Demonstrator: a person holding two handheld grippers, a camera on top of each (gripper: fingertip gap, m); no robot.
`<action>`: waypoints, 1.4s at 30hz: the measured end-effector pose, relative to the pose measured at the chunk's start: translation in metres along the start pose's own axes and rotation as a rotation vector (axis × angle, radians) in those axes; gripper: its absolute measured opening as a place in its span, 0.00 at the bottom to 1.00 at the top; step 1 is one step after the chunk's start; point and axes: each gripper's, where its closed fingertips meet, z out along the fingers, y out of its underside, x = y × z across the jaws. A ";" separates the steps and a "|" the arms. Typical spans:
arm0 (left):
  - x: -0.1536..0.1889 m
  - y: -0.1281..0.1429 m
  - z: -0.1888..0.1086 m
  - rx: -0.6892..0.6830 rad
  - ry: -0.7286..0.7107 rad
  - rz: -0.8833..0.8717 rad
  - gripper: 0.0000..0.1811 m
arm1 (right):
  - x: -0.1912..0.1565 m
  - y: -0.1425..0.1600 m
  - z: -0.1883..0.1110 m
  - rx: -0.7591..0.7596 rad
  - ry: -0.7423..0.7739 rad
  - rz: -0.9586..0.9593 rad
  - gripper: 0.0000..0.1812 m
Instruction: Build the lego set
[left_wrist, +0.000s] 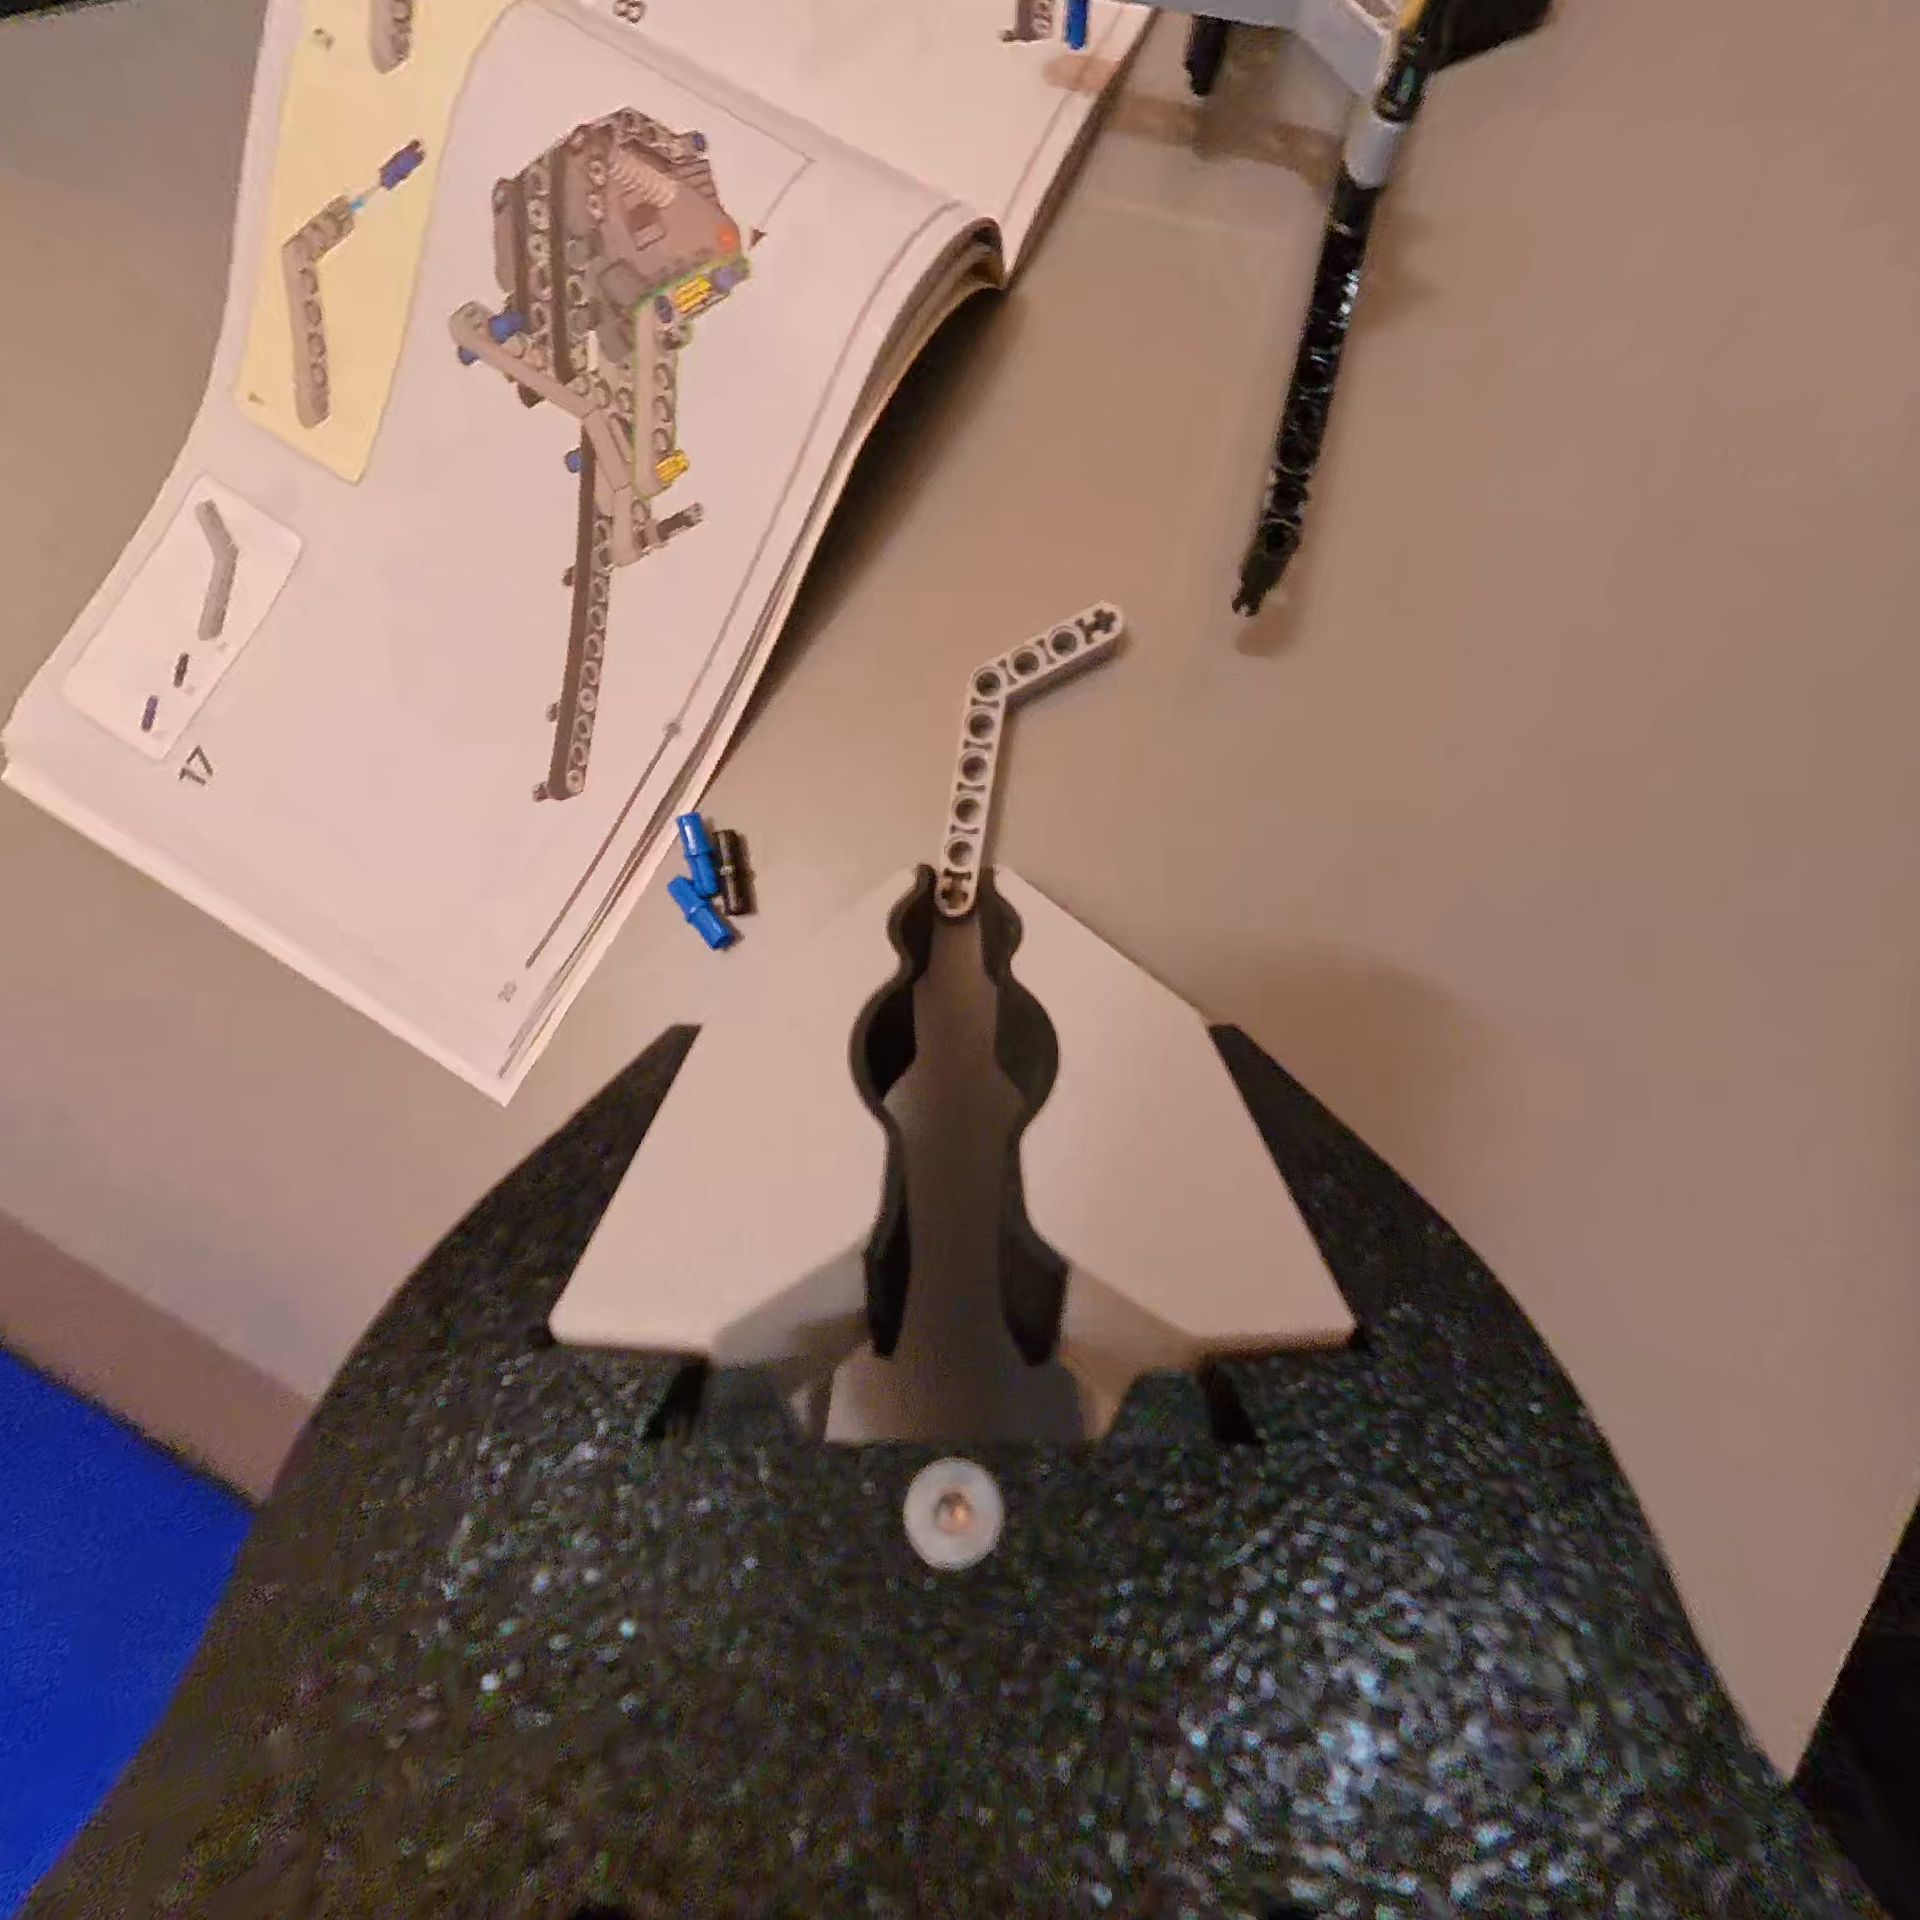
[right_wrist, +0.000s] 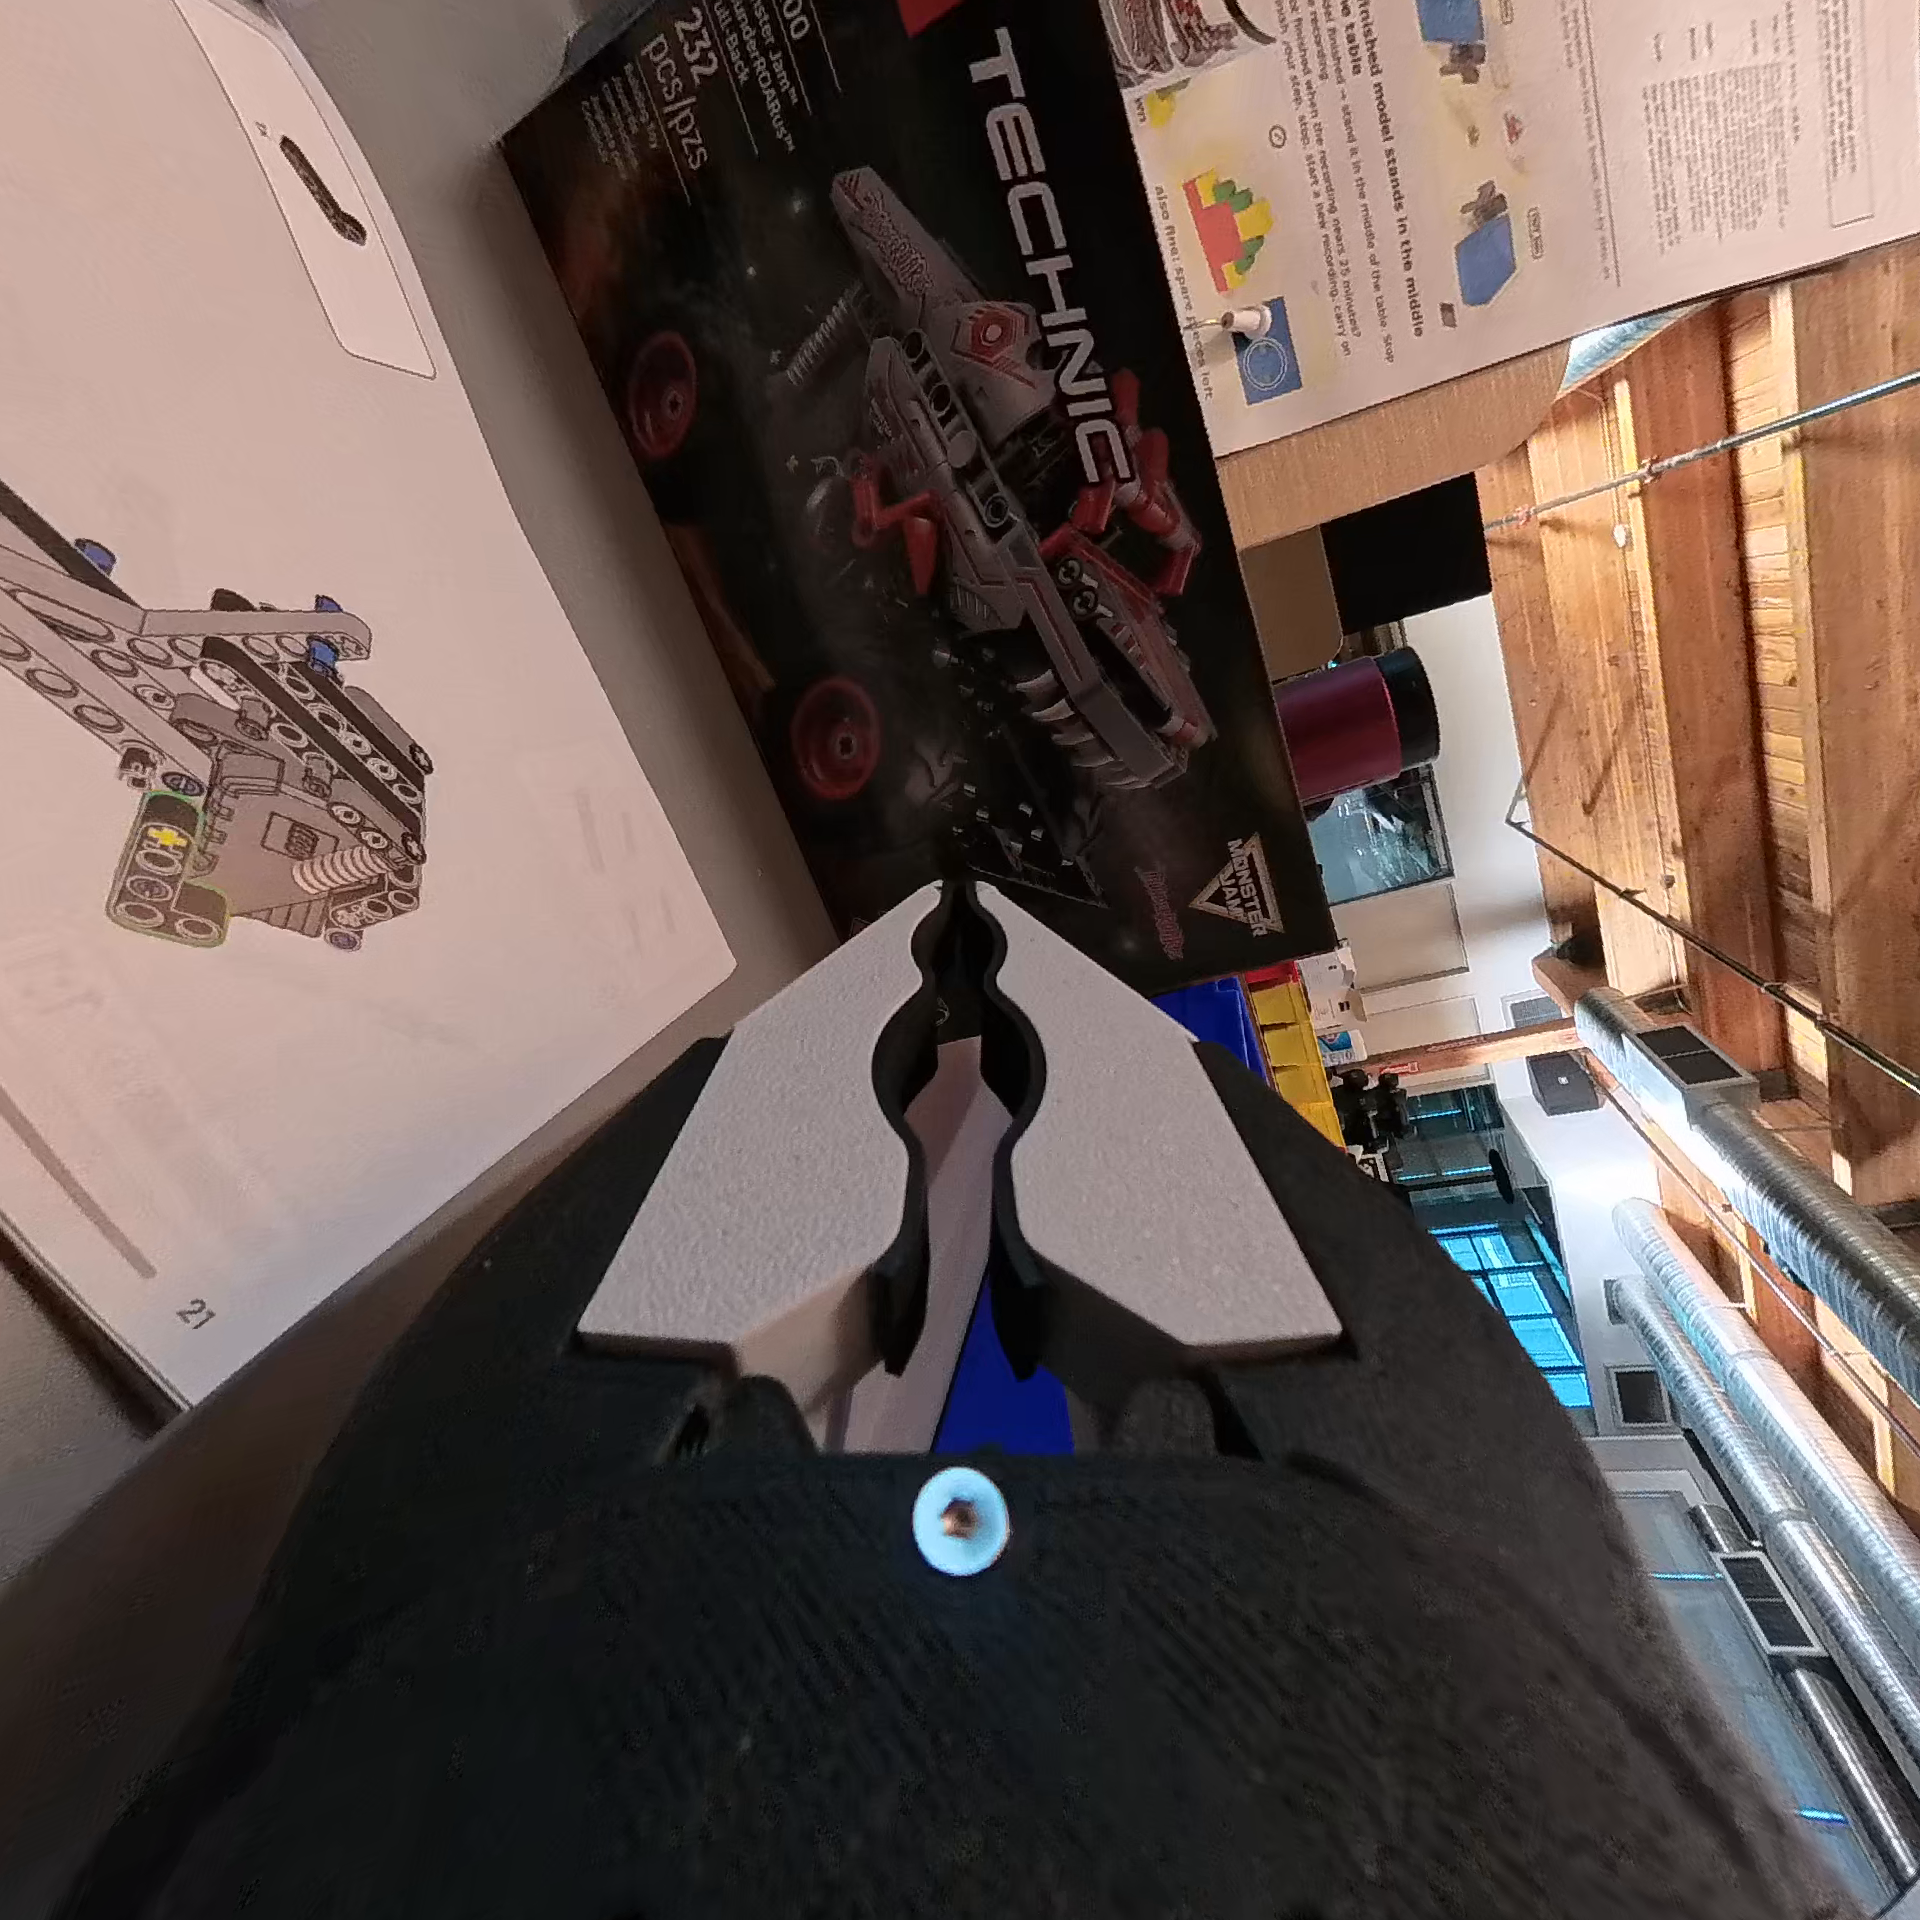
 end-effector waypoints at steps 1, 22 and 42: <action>-0.001 -0.001 0.001 0.005 -0.015 -0.018 0.03 | 0.000 0.000 0.000 0.000 0.000 0.000 0.00; -0.044 -0.025 -0.041 0.201 -0.212 -0.041 0.09 | 0.000 -0.002 -0.001 0.001 0.005 -0.002 0.00; -0.067 -0.023 -0.034 0.254 -0.275 0.007 0.12 | -0.002 -0.002 0.001 0.006 -0.002 -0.004 0.00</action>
